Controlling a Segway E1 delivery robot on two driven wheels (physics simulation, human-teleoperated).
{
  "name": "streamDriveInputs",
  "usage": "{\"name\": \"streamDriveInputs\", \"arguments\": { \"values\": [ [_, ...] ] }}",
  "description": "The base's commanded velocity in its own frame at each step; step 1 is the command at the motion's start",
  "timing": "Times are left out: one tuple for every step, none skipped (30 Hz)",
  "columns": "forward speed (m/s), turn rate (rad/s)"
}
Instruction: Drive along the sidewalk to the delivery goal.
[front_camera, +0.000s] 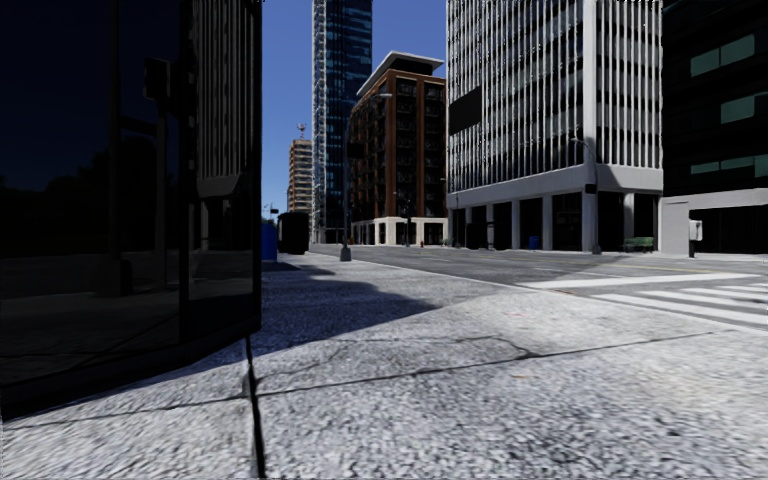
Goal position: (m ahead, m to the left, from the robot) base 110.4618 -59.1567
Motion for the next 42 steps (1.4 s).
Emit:
{"name": "streamDriveInputs", "arguments": {
  "values": [
    [2.0,-0.38],
    [2.0,-0.38],
    [2.0,-0.38],
    [2.0,-0.38],
    [2.0,-0.38],
    [2.0,-0.38],
    [2.0,-0.38],
    [2.0,-0.11],
    [2.0,0.0],
    [2.0,0.0],
    [2.0,0.0],
    [2.0,0.0],
    [2.0,0.0],
    [2.0,0.0],
    [2.0,0.0],
    [2.0,0.0],
    [2.0,0.0],
    [2.0,0.0],
    [2.0,0.0],
    [2.0,0.0],
    [2.0,0.0],
    [2.0,0.0],
    [2.0,0.0],
    [2.0,0.0],
    [2.0,0.0],
    [2.0,0.0],
    [2.0,0.0],
    [2.0,0.0],
    [2.0,0.0],
    [2.0,0.0],
    [2.0,0.0],
    [2.0,0.0],
    [2.0,0.0],
    [2.0,0.0],
    [2.0,0.0],
    [2.0,0.01],
    [2.0,0.03],
    [2.0,0.08],
    [2.0,0.08],
    [2.0,0.15],
    [2.0,0.18],
    [2.0,0.18]
  ]
}}
